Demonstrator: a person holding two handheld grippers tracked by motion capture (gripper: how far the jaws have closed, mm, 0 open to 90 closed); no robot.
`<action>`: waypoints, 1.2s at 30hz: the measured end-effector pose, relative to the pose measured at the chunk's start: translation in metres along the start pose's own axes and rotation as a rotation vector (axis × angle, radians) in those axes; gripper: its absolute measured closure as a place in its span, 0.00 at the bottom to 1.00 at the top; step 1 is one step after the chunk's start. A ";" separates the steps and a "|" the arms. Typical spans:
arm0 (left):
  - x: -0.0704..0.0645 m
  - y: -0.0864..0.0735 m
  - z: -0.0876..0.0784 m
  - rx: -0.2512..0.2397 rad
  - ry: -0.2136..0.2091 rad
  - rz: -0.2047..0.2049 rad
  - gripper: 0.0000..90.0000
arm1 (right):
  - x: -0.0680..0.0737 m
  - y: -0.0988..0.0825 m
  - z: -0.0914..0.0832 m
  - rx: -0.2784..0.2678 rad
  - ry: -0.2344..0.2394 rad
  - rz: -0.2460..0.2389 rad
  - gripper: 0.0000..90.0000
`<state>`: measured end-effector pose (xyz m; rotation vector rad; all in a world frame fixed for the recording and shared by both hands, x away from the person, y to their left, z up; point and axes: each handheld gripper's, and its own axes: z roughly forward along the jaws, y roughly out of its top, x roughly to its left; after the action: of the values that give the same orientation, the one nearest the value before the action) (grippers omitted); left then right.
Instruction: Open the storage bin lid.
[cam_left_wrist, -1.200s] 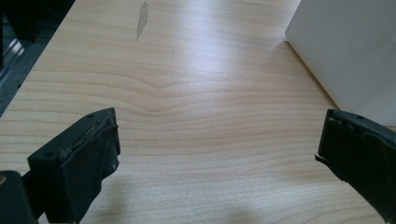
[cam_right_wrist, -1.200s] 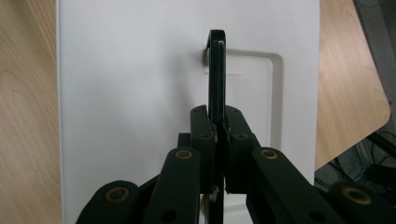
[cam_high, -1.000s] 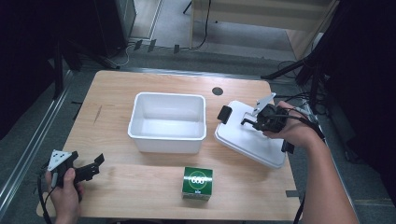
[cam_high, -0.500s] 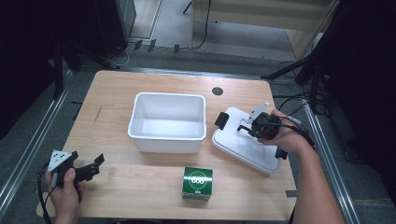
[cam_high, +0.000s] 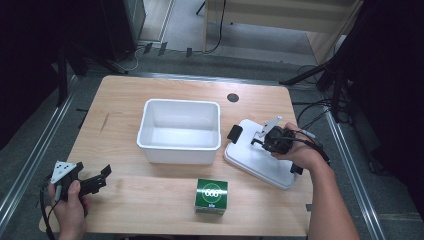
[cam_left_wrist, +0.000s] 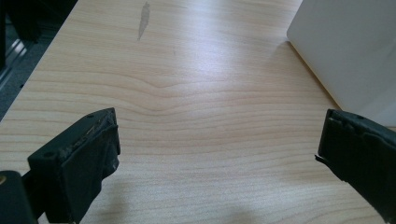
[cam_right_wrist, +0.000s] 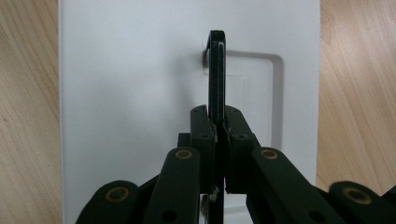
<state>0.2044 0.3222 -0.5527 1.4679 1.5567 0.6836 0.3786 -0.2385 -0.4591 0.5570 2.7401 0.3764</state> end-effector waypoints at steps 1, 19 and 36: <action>0.000 0.000 0.000 0.000 0.001 0.000 0.00 | 0.000 0.000 0.001 -0.003 -0.001 -0.005 0.95; 0.001 0.000 -0.001 -0.011 0.007 -0.017 0.00 | 0.015 0.002 -0.009 -0.051 0.088 0.003 0.52; 0.002 0.000 -0.001 -0.004 -0.001 -0.022 0.00 | 0.049 0.020 -0.037 -0.032 0.129 0.010 0.00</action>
<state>0.2035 0.3244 -0.5528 1.4456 1.5681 0.6727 0.3293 -0.2078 -0.4310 0.5566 2.8498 0.4731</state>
